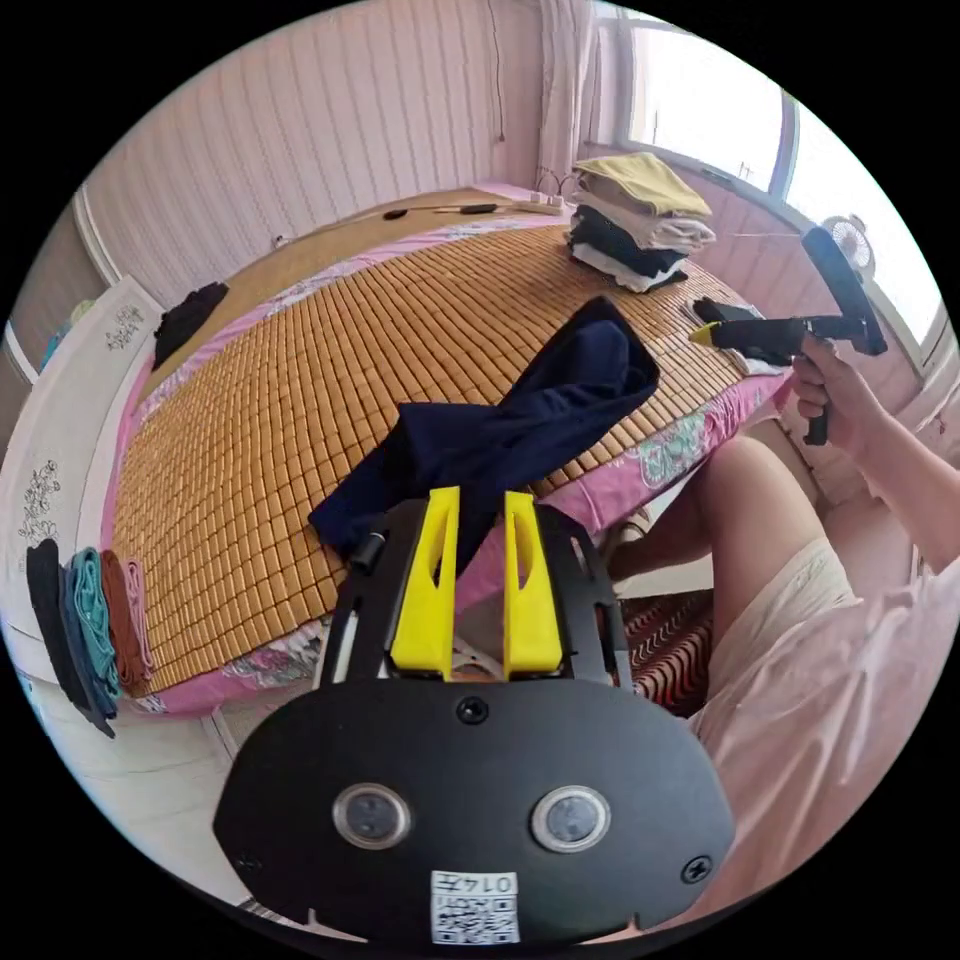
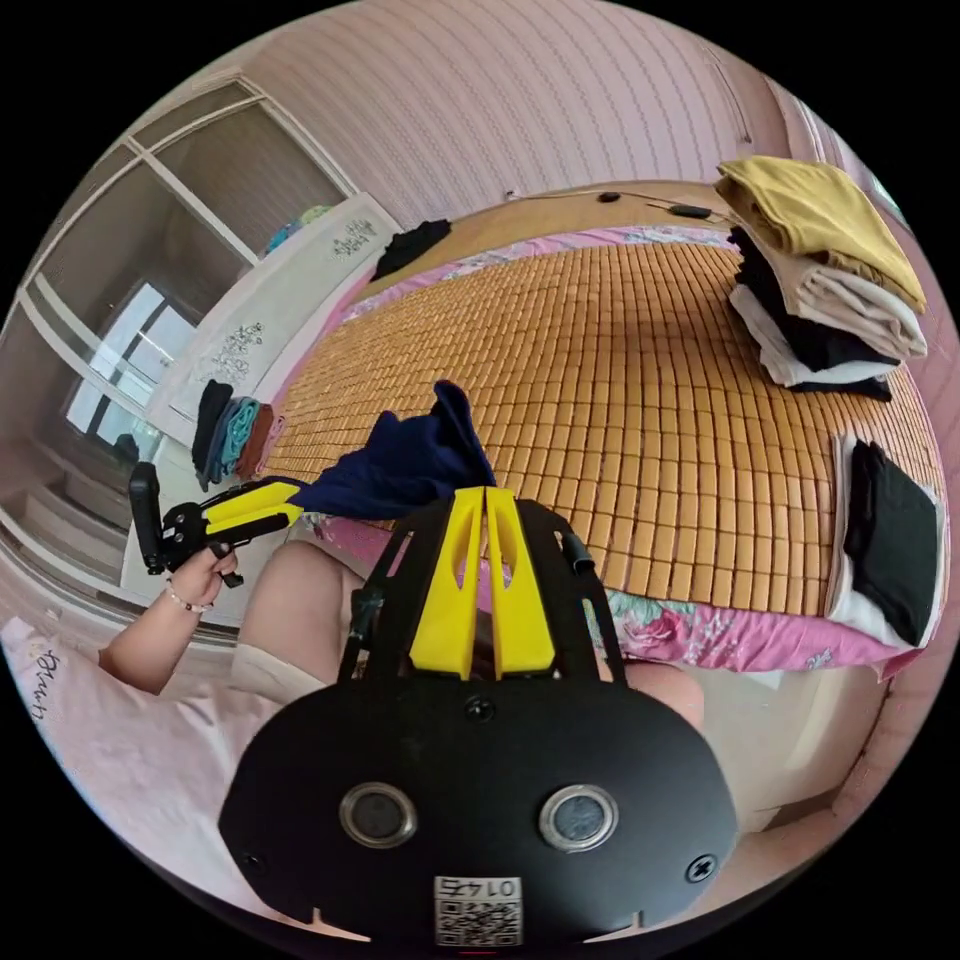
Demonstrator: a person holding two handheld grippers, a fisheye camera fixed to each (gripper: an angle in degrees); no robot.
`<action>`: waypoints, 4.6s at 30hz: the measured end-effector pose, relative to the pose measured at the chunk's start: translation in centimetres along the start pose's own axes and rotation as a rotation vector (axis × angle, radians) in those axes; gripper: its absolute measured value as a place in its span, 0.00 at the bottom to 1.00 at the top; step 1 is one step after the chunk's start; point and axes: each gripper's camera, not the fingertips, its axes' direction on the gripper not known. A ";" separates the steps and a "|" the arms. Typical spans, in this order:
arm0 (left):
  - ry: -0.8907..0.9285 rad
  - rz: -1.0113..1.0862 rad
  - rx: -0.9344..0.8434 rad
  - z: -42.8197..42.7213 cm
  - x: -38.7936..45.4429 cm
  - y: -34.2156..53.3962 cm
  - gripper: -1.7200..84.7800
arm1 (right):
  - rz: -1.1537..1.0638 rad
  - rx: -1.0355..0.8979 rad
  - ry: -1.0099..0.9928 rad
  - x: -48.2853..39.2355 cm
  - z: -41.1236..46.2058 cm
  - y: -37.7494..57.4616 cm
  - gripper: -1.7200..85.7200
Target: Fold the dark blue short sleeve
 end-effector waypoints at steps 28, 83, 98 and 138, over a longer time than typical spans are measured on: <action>0.061 -0.024 -0.250 5.1 -14.7 -2.6 0.06 | 0.066 -0.167 0.029 0.7 9.9 -7.1 0.01; 0.230 -0.175 -0.156 5.4 -17.4 -18.9 0.14 | 0.393 -0.200 0.127 7.6 10.3 5.1 0.03; 0.282 -0.133 -0.281 1.0 -11.2 -18.1 0.02 | 0.422 -0.199 0.190 11.8 8.9 5.3 0.13; -0.156 0.016 0.028 -38.2 3.7 -1.5 0.01 | 0.099 0.388 -0.357 9.2 -16.3 13.1 0.03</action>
